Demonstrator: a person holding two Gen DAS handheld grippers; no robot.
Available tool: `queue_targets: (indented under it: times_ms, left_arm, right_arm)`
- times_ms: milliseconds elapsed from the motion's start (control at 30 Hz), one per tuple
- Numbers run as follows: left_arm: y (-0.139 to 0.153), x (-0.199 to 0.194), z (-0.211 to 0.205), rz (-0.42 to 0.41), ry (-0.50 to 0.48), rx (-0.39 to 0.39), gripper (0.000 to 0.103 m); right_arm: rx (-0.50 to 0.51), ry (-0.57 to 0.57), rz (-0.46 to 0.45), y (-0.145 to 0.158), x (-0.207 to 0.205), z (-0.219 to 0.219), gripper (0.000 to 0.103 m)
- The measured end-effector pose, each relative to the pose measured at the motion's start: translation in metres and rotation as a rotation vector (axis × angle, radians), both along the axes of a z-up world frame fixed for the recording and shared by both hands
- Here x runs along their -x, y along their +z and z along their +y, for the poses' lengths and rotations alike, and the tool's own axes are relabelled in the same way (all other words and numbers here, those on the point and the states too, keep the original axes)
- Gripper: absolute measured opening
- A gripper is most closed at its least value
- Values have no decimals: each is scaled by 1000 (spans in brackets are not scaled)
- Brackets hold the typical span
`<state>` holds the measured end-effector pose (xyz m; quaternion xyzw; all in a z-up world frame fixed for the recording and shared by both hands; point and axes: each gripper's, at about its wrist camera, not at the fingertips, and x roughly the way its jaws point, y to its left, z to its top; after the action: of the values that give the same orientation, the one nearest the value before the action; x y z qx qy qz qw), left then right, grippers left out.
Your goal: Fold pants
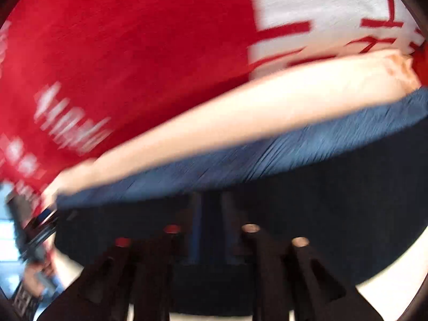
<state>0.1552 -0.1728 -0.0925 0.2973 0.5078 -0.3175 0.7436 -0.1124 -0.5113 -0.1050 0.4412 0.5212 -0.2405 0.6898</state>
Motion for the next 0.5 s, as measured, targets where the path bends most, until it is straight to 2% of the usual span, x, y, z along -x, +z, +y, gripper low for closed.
queue_targets:
  times_ms: [67, 133, 167, 233, 333, 433, 500]
  left_arm:
    - [-9, 14, 13, -14, -28, -70, 85]
    - [-27, 20, 40, 4, -17, -126, 86]
    - [-25, 21, 55, 2, -2, -54, 86]
    - [-25, 22, 65, 11, 19, -44, 90]
    - [-20, 26, 66, 8, 5, -87, 89]
    - [-6, 46, 62, 24, 23, -138, 89]
    - [8, 65, 61, 63, 29, -119, 89]
  right_arm:
    - [-19, 118, -40, 7, -12, 47, 30]
    - [4, 198, -9, 0, -21, 82, 30]
    - [-3, 224, 54, -16, -17, 101, 32]
    - [44, 169, -20, -11, 6, 116, 31]
    - [-58, 76, -58, -4, 31, 109, 30]
    - [-121, 7, -2, 8, 59, 106, 33]
    - [-154, -23, 13, 19, 88, 112, 42]
